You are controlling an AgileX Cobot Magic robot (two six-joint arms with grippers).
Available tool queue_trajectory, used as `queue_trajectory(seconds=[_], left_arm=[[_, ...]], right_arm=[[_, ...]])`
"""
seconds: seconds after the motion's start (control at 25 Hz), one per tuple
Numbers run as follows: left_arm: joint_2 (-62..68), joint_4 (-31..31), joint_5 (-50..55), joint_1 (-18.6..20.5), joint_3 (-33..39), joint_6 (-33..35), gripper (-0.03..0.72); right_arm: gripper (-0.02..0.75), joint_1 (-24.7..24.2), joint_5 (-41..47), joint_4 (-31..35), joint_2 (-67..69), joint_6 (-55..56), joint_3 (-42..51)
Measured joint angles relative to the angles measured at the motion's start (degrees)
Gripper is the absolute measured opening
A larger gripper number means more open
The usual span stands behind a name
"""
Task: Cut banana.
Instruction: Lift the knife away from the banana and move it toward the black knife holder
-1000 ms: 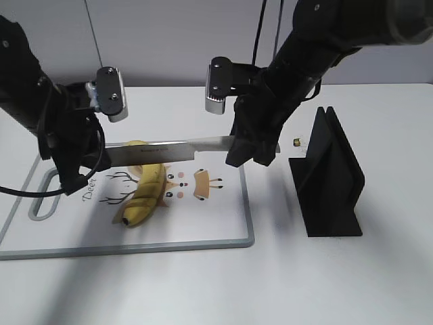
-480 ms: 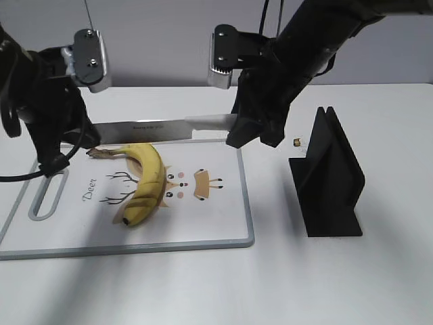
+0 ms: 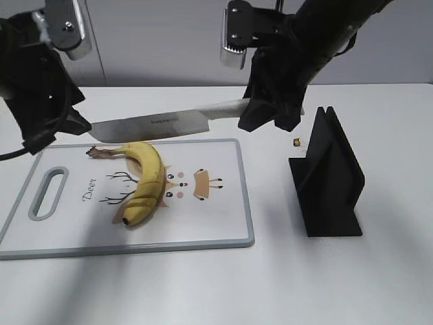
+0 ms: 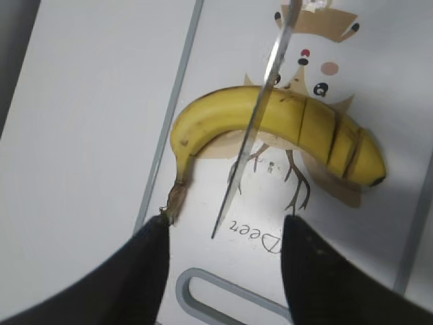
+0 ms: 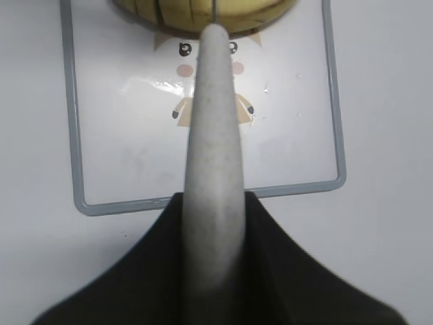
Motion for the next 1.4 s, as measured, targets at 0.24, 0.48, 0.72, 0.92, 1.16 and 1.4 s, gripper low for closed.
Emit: queue_trajectory(seconds=[0.24, 0.48, 0.72, 0.92, 1.16, 1.4], left_arm=[[-4.4, 2.4, -3.3, 3.1, -0.2, -19.3, 0.551], [-5.2, 10.0, 8.6, 9.6, -6.2, -44.4, 0.553], [-6.0, 12.1, 26.0, 14.7, -10.4, -56.9, 0.555], [-10.6, 12.2, 28.5, 15.1, -6.2, -57.9, 0.555], [-24.4, 12.2, 25.8, 15.1, 5.0, -57.9, 0.555], [-39.8, 13.4, 21.1, 15.1, 16.0, -57.9, 0.555]], right_arm=[[0.162, 0.0, 3.4, -0.1, -2.7, 6.1, -0.4], [0.162, 0.0, 4.2, -1.7, -6.3, 25.7, -0.9], [0.162, 0.0, 9.9, -6.2, -9.6, 43.4, -0.9], [0.162, 0.0, 10.8, -6.7, -16.3, 53.5, 4.1], [0.162, -0.1, 3.0, -12.9, -26.4, 70.5, 15.2], [0.162, -4.4, 2.2, -16.1, -29.4, 80.6, 17.6]])
